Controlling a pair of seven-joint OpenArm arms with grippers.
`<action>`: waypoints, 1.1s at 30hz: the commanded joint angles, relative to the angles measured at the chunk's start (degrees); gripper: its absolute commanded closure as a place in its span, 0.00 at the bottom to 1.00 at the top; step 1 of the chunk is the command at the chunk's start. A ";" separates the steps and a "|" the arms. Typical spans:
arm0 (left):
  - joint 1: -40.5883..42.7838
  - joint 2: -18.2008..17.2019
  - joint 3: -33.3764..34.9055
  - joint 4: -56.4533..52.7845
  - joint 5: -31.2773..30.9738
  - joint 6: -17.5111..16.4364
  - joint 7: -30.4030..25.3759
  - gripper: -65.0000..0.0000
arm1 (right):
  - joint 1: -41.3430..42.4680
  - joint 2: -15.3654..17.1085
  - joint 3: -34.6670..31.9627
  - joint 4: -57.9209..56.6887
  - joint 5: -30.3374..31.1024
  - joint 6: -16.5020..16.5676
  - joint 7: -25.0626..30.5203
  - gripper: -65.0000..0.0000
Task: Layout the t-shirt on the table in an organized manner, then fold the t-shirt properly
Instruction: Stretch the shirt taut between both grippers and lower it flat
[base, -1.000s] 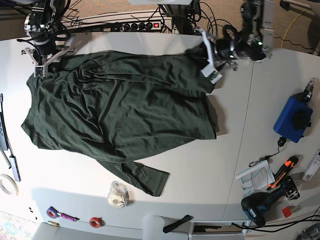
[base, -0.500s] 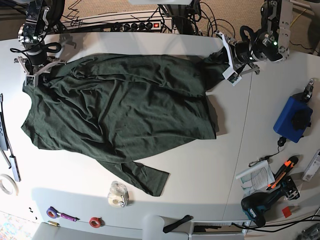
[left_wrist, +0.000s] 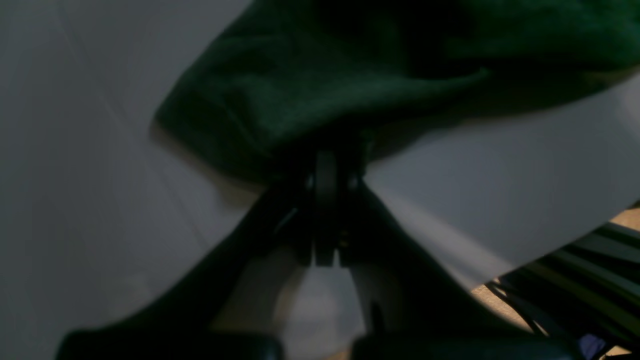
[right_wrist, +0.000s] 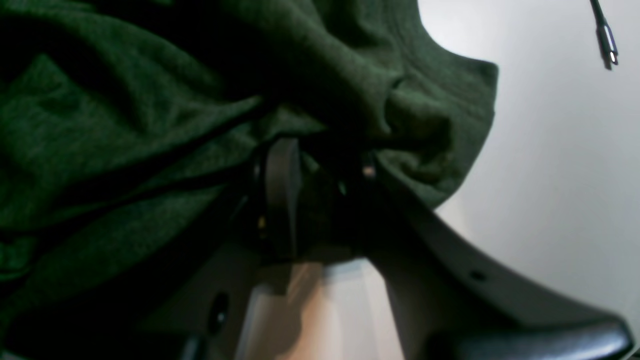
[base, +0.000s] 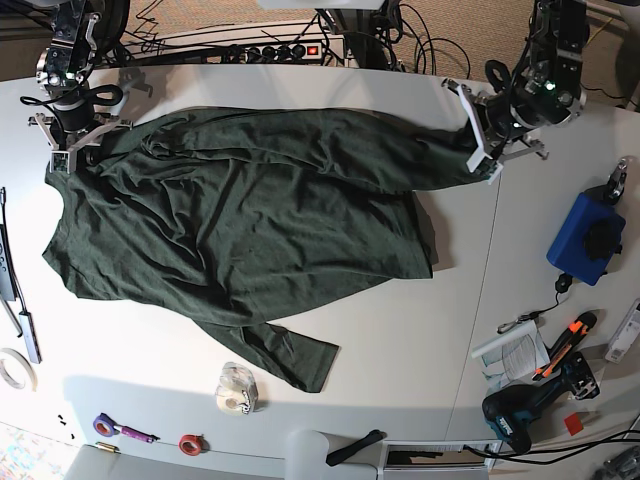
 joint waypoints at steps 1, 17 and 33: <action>2.67 -1.09 -1.16 -2.03 7.82 2.05 11.85 1.00 | -0.63 0.50 0.02 -0.39 -1.20 0.39 -4.26 0.75; 5.11 -1.05 -24.39 -1.92 -26.58 -11.17 12.07 1.00 | -0.61 0.48 0.02 -0.39 -1.20 0.37 -4.20 0.75; 2.32 -0.74 -28.37 -1.92 -52.06 -21.61 18.47 1.00 | -0.63 0.44 5.18 14.21 0.17 -0.13 2.40 0.75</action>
